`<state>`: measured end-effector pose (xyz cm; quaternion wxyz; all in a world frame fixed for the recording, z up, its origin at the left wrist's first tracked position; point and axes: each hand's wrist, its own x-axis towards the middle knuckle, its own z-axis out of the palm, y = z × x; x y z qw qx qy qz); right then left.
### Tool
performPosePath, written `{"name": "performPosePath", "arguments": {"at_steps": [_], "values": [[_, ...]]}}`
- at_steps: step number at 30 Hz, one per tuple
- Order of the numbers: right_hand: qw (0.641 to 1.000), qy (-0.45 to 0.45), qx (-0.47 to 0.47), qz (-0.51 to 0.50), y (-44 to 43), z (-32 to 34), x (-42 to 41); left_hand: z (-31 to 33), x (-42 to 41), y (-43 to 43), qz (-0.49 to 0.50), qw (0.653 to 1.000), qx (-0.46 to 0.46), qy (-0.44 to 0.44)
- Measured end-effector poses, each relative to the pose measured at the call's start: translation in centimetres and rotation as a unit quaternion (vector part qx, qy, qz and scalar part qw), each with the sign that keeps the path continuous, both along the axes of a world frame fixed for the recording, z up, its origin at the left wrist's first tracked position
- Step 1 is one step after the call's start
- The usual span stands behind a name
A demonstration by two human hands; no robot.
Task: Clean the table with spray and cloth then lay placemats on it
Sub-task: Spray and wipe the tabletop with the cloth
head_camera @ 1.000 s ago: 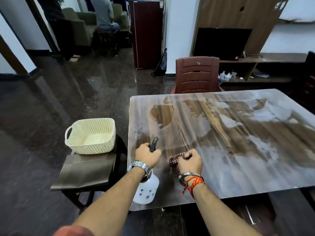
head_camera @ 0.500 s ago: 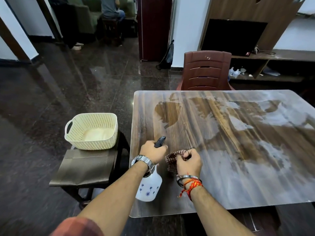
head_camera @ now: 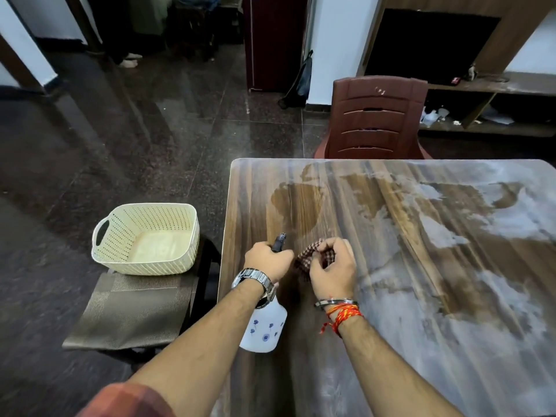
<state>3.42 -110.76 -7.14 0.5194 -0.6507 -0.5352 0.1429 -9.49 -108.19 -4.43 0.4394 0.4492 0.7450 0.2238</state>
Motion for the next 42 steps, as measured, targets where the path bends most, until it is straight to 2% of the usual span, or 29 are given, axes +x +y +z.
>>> {"name": "performPosePath", "arguments": {"at_steps": [2,3,4,5,6,7,8,9,10,13,15,20,26,30,35,39,42], "values": [[0.999,-0.004,0.023,0.03,2.1,-0.5,0.9,-0.2,0.1,1.7,0.017,1.0,0.001,-0.005],[0.999,0.007,-0.019,0.043,3.2,-0.8,1.3,-0.2,0.1,2.5,0.031,1.0,0.002,-0.005],[0.993,-0.002,-0.112,0.042,4.0,-1.4,1.7,-0.1,0.0,3.1,0.043,0.999,0.004,-0.005],[0.97,-0.059,-0.234,0.017,4.9,-2.1,2.2,-0.1,-0.2,3.8,0.057,0.998,0.006,-0.004],[0.933,-0.18,-0.311,-0.008,5.6,-3.0,2.6,-0.2,-0.3,4.4,0.074,0.997,0.005,-0.002],[0.897,-0.3,-0.324,0.0,6.3,-3.7,2.7,-0.4,-0.5,5.0,0.093,0.996,0.007,-0.001],[0.878,-0.369,-0.301,0.04,6.8,-4.4,2.5,-0.6,-0.8,5.6,0.109,0.994,0.008,0.001],[0.873,-0.402,-0.262,0.091,7.2,-5.2,2.1,-0.7,-1.0,5.9,0.117,0.993,0.008,0.003],[0.868,-0.404,-0.254,0.136,7.8,-6.3,1.5,-0.8,-1.1,6.3,0.122,0.992,0.007,0.009],[0.848,-0.357,-0.331,0.21,9.0,-9.6,-0.5,-1.5,-1.7,7.3,0.122,0.992,0.006,0.025],[0.837,-0.365,-0.315,0.26,9.5,-10.5,-1.9,-1.9,-2.2,8.1,0.128,0.992,0.009,0.019],[0.765,-0.433,-0.212,0.427,12.5,-11.1,-7.3,-3.3,-4.1,10.4,0.159,0.987,0.003,0.003],[0.717,-0.502,-0.212,0.434,19.6,-9.9,-10.7,-4.0,-5.7,14.3,0.167,0.986,0.015,0.013],[0.753,-0.464,-0.222,0.41,26.7,-11.0,-11.4,-3.8,-5.8,18.0,0.165,0.986,0.019,0.031],[0.824,-0.404,-0.228,0.324,35.2,-11.8,-9.4,-3.9,-5.4,20.7,0.154,0.988,0.019,0.021],[0.865,-0.356,-0.319,0.151,39.9,-12.9,-1.3,-4.4,-5.6,21.4,0.146,0.989,0.018,-0.012],[0.872,-0.281,-0.401,-0.019,40.0,-13.1,7.1,-5.1,-6.2,21.1,0.156,0.987,0.006,-0.044]]}}
